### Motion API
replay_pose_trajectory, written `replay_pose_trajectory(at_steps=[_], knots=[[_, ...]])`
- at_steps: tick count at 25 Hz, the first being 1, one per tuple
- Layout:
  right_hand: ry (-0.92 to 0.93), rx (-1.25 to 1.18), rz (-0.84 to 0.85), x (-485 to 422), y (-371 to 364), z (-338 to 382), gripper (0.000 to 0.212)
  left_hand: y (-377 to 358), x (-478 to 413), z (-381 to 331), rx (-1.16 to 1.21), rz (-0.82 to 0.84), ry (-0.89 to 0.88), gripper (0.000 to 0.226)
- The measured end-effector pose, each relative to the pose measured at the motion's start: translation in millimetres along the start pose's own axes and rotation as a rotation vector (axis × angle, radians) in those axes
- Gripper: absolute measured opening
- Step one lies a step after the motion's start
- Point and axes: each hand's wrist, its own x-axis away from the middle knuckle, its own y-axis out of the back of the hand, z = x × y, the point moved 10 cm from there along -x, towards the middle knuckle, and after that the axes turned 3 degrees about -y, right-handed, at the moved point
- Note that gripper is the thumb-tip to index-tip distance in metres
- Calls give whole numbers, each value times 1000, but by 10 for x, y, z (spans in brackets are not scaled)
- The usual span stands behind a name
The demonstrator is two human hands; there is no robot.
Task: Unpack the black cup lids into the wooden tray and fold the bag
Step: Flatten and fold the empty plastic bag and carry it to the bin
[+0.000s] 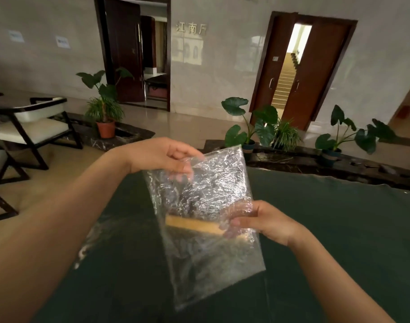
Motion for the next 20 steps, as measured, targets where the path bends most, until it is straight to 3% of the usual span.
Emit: replay_pose_trajectory(at_steps=[2, 4, 6, 8, 11, 17, 20], knots=[[18, -98, -80, -7, 47, -48, 36, 201, 1, 142, 140, -170, 18, 43], [50, -218, -152, 14, 152, -53, 34, 334, 61, 362, 551, -366, -23, 56], [78, -311, -215, 34, 252, -51, 23, 90, 86, 628, 882, -375, 5, 66], [79, -350, -300, 43, 360, -66, 17, -445, 67, 809, 972, -235, 101, 79], [42, -352, -394, 31, 447, -136, 20, -900, 14, 837, 983, -160, 149, 75], [-23, -441, -408, 21, 462, -275, 32, -694, -43, 784, 601, -352, 190, 55], [-18, -393, -397, 58, 483, -257, 36, -609, -24, 794, 596, -429, 161, 57]])
